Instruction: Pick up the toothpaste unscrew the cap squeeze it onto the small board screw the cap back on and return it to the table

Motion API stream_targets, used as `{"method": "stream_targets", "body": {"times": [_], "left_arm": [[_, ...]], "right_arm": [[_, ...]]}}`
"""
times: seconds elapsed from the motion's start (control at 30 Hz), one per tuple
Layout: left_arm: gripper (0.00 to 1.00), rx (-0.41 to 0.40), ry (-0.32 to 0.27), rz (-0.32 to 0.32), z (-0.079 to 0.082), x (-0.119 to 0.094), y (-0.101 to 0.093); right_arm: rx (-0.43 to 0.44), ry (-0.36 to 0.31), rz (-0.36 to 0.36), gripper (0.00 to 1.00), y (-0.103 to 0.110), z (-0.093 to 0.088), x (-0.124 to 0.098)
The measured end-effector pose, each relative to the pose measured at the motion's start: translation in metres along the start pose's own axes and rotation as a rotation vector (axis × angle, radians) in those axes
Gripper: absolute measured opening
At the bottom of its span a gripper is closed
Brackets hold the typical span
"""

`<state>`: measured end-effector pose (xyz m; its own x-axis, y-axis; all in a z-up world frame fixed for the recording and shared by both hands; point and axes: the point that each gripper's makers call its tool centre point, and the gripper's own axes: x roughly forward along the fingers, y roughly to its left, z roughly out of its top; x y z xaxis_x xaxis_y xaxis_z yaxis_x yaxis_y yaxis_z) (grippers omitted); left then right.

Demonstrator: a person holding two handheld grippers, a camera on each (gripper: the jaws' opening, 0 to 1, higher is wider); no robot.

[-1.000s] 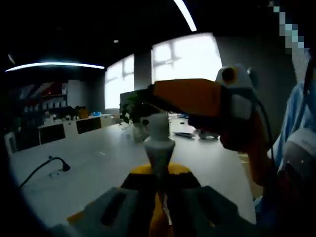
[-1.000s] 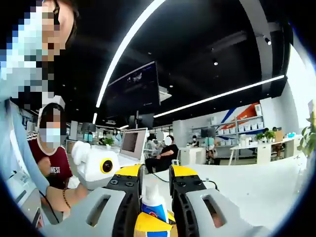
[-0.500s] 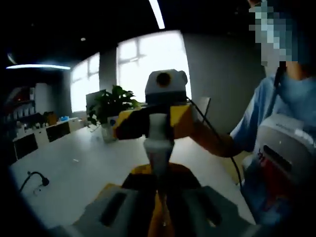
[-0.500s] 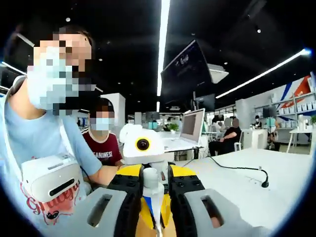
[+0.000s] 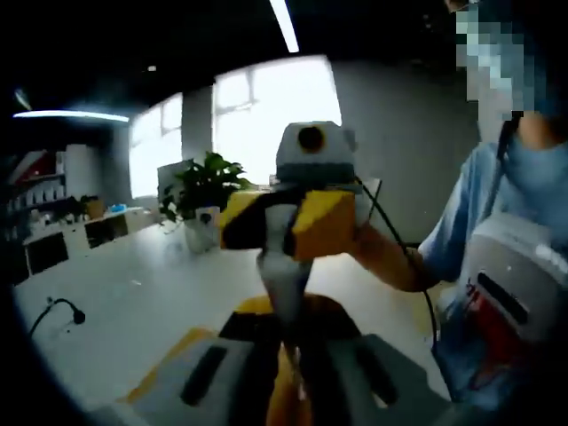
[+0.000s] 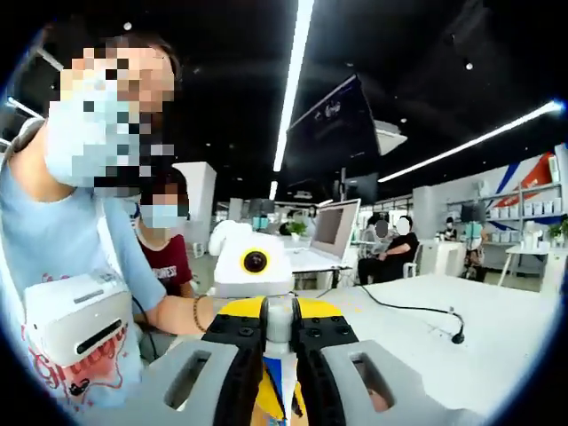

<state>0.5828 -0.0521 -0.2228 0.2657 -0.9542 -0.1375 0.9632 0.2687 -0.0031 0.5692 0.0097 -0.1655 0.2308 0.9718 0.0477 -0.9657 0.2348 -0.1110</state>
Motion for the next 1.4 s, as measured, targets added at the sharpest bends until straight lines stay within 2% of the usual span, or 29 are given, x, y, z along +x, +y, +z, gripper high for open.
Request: {"method": "stream_targets", "body": {"times": [0.03,0.1,0.17,0.33,0.4,0.43,0.47,0.5,0.53,0.6,0.77,0.83,0.9,1.0,1.13,1.2,1.27,1.3,1.4], "left_arm": [[0.05,0.007,-0.010,0.030,0.000,0.002,0.005],[0.05,-0.002,0.011,0.078,-0.003,0.003,0.010],[0.05,0.018,0.048,0.133,-0.006,0.004,0.013],[0.05,0.062,0.111,0.272,-0.012,0.005,0.020],[0.05,0.068,0.112,0.311,-0.015,0.007,0.022],[0.05,0.074,0.095,0.331,-0.013,0.006,0.022],[0.05,0.130,0.106,0.383,-0.012,0.003,0.028],[0.05,0.202,0.140,0.428,-0.014,0.000,0.031],[0.05,0.229,0.155,0.444,-0.015,-0.001,0.032],[0.05,0.210,0.149,0.439,-0.018,0.001,0.029],[0.05,0.216,0.132,0.471,-0.017,-0.001,0.028],[0.05,0.152,0.055,0.440,-0.010,0.000,0.024],[0.05,0.160,0.070,0.443,-0.012,0.000,0.025],[0.05,0.169,0.076,0.443,-0.013,-0.002,0.026],[0.05,0.148,0.070,0.380,-0.011,-0.002,0.022],[0.05,0.128,0.089,0.302,-0.013,-0.001,0.017],[0.05,0.106,0.093,0.266,-0.014,-0.002,0.016],[0.05,0.095,0.101,0.235,-0.016,-0.001,0.015],[0.05,0.052,0.082,0.135,-0.016,0.002,0.007]], "right_arm": [[0.017,-0.020,-0.045,0.10,-0.005,0.000,0.000],[0.030,-0.019,-0.115,0.09,-0.013,-0.004,-0.002],[-0.004,-0.006,-0.189,0.09,-0.016,-0.006,-0.004],[0.047,0.006,-0.399,0.09,-0.028,-0.012,-0.009],[0.039,0.023,-0.509,0.09,-0.033,-0.016,-0.011],[-0.017,0.017,-0.558,0.09,-0.034,-0.013,-0.011],[-0.056,0.009,-0.593,0.09,-0.035,-0.012,-0.009],[-0.022,-0.005,-0.630,0.09,-0.036,-0.014,-0.010],[0.012,-0.018,-0.654,0.09,-0.037,-0.016,-0.010],[0.056,-0.033,-0.701,0.09,-0.041,-0.018,-0.013],[0.068,-0.033,-0.766,0.09,-0.043,-0.017,-0.014],[0.043,-0.043,-0.781,0.09,-0.043,-0.013,-0.015],[0.019,-0.028,-0.788,0.09,-0.044,-0.013,-0.014],[0.034,-0.035,-0.781,0.09,-0.044,-0.013,-0.014],[0.039,-0.045,-0.774,0.10,-0.042,-0.011,-0.016],[0.048,-0.053,-0.726,0.11,-0.039,-0.011,-0.016],[0.082,-0.089,-0.645,0.11,-0.035,-0.011,-0.014],[0.054,-0.091,-0.612,0.12,-0.034,-0.010,-0.013],[0.059,-0.133,-0.531,0.15,-0.030,-0.005,-0.015]]}}
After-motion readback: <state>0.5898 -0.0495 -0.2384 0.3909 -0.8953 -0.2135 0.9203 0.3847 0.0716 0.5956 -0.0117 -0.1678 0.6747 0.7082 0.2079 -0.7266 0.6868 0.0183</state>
